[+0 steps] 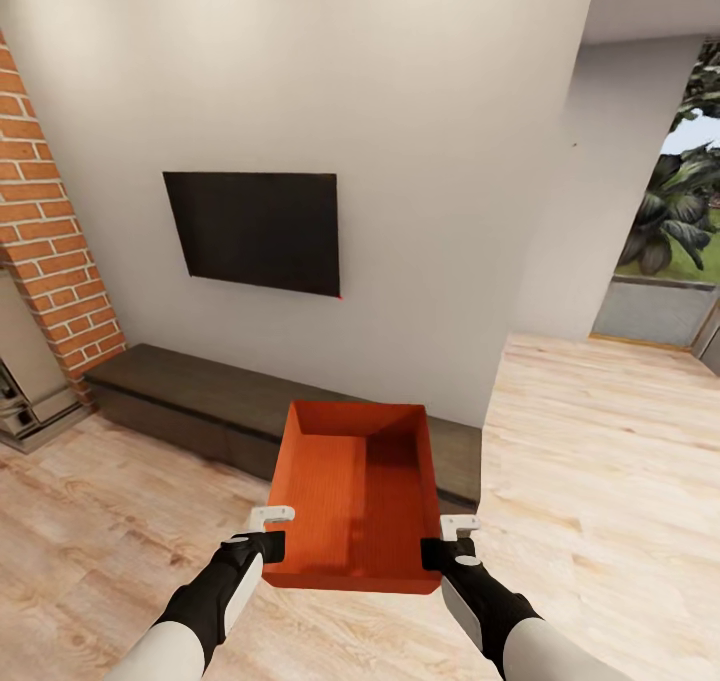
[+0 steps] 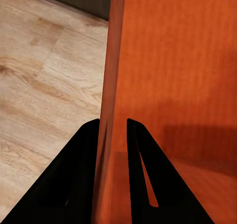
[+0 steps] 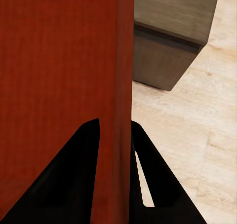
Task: Move the two storage containers from the living room to the garage. In the garage, place one container on the floor and stack the other container on top of it (either order is fine).
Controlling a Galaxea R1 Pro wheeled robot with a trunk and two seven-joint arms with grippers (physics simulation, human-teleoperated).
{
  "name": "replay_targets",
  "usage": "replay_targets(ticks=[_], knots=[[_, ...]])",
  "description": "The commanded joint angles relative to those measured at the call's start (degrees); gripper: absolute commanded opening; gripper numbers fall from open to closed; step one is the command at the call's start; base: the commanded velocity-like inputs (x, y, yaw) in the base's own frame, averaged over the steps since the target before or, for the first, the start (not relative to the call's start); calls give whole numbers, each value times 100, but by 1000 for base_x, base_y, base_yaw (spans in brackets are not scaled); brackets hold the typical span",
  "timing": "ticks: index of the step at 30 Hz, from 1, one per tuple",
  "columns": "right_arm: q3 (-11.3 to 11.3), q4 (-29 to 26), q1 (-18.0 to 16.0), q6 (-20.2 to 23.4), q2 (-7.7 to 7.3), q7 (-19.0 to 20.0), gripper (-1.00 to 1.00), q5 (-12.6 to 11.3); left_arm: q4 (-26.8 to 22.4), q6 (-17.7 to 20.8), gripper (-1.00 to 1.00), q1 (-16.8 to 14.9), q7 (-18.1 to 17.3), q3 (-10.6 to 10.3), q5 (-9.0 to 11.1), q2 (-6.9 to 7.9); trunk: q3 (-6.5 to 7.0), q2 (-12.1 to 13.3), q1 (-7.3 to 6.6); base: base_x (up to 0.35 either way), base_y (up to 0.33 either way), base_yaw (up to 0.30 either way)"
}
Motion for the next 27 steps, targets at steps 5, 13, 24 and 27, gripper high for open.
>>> replay_targets(ticks=[5,13,24,27], knots=[[-33,-13,-1,33,-1,-148,-100,17,-18,52,-100,-6,117,80,-131,-5,-9,-13,4,0,0,0],[-33,-13,-1,33,-8,-153,-100,16,-18,50,-100,-6,117,80,-131,-10,-9,-13,4,0,0,0],[-33,-12,-1,34,25,-153,-100,15,-18,52,-100,-6,117,80,-131,-11,-9,-13,4,0,0,0],[-40,-13,-1,33,27,-153,-100,15,-15,52,-100,-6,117,80,-131,-12,-9,-13,4,0,0,0]])
